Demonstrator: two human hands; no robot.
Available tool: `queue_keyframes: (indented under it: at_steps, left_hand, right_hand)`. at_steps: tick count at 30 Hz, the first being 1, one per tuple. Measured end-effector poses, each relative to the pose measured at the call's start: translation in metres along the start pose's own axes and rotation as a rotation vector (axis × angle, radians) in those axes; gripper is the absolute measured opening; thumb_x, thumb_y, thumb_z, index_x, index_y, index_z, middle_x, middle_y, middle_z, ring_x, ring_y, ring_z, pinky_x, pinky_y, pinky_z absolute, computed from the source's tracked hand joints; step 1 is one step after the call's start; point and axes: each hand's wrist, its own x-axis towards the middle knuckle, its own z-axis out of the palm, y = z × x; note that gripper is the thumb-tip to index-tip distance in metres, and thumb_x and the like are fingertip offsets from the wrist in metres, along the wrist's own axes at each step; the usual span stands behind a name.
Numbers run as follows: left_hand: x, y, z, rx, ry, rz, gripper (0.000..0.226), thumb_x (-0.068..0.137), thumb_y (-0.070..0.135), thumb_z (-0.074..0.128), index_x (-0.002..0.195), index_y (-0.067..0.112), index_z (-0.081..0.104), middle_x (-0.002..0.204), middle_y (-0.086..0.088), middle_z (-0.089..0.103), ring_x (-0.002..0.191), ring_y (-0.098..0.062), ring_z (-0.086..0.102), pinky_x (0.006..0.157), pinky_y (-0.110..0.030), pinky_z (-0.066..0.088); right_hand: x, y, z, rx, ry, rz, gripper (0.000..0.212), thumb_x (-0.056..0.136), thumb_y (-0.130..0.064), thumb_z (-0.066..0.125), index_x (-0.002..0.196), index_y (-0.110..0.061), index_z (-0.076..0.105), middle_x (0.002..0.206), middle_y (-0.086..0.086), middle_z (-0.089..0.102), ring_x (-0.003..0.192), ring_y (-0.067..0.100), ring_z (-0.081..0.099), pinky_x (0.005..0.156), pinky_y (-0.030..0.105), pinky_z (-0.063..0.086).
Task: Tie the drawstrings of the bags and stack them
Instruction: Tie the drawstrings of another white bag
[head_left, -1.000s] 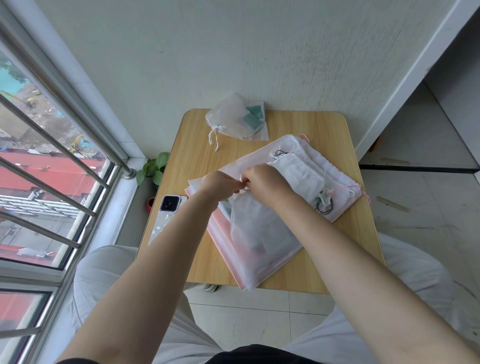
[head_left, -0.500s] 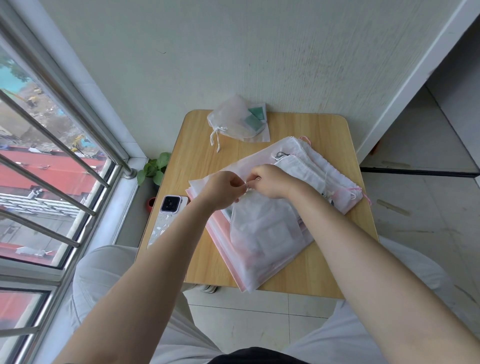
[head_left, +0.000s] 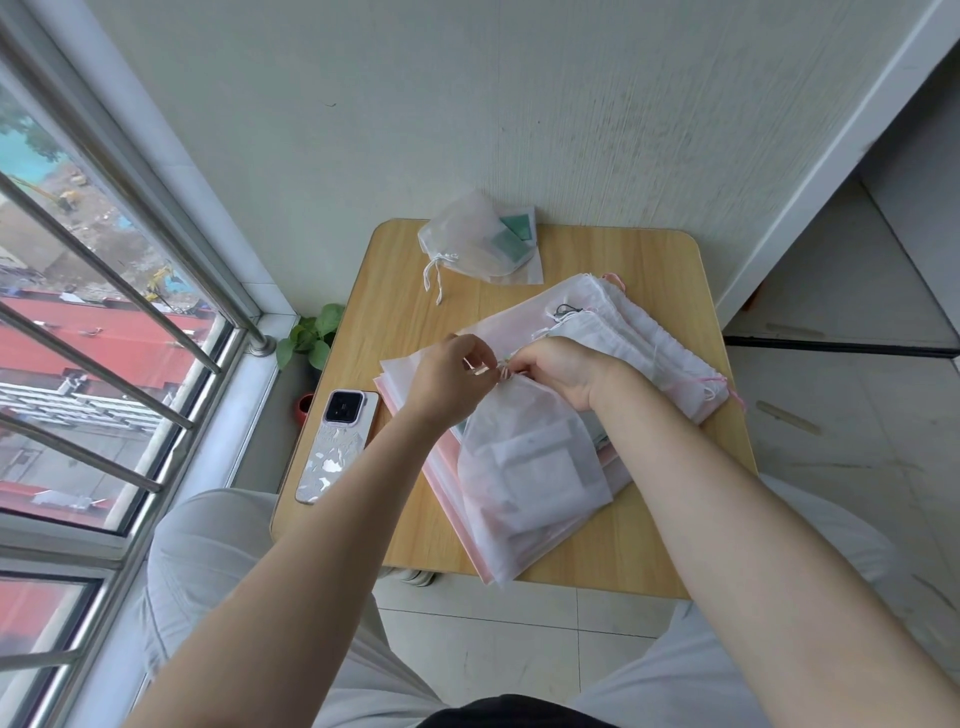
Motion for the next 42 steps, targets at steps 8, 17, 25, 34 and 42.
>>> queue_keyframes:
  at_steps: [8, 17, 25, 34, 42]
  left_hand:
    - [0.004, 0.003, 0.0, 0.118, 0.052, 0.022, 0.023, 0.074, 0.042, 0.081, 0.084, 0.022, 0.075, 0.094, 0.006, 0.05, 0.083, -0.006, 0.048, 0.066, -0.02, 0.037]
    - [0.008, 0.011, -0.007, -0.118, -0.127, -0.247, 0.015, 0.09, 0.02, 0.059, 0.076, 0.016, 0.063, 0.071, 0.005, 0.056, 0.062, -0.013, 0.052, 0.053, -0.023, 0.039]
    - [0.002, -0.003, -0.019, -0.049, -0.281, -0.245, 0.026, 0.1, 0.023, 0.043, 0.084, 0.008, 0.057, 0.074, 0.001, 0.051, 0.065, -0.015, 0.046, 0.059, -0.025, 0.039]
    - [0.01, -0.015, -0.022, -0.039, -0.223, -0.227, 0.033, 0.096, 0.034, 0.055, 0.1, 0.003, 0.066, 0.088, -0.003, 0.062, 0.079, -0.018, 0.056, 0.068, -0.026, 0.043]
    - [0.036, 0.003, -0.021, 0.036, -0.298, -0.165, 0.026, 0.087, 0.037, 0.071, 0.09, 0.012, 0.073, 0.079, -0.003, 0.067, 0.069, -0.013, 0.056, 0.066, -0.026, 0.047]
  right_hand:
    - [-0.009, -0.003, 0.002, -0.02, 0.025, -0.051, 0.018, 0.095, -0.006, 0.049, 0.1, 0.0, 0.065, 0.079, 0.009, 0.063, 0.076, 0.021, 0.063, 0.074, 0.03, 0.053]
    - [-0.016, 0.0, -0.003, -0.191, 0.212, -0.251, 0.008, 0.086, 0.001, 0.068, 0.093, 0.0, 0.07, 0.088, 0.009, 0.07, 0.081, 0.018, 0.067, 0.079, 0.027, 0.054]
    - [-0.002, 0.004, -0.014, -0.704, 0.682, -0.402, 0.007, 0.088, -0.016, 0.07, 0.085, -0.012, 0.066, 0.083, -0.004, 0.061, 0.085, 0.013, 0.056, 0.075, 0.024, 0.041]
    - [0.004, 0.008, -0.016, -0.603, 0.654, -0.45, 0.004, 0.088, -0.014, 0.069, 0.088, -0.011, 0.067, 0.078, 0.0, 0.066, 0.08, 0.015, 0.062, 0.077, 0.026, 0.047]
    - [-0.001, -0.017, -0.004, -0.53, 0.59, -0.533, 0.009, 0.092, -0.017, 0.064, 0.094, -0.01, 0.07, 0.081, 0.003, 0.071, 0.079, 0.016, 0.067, 0.08, 0.03, 0.055]
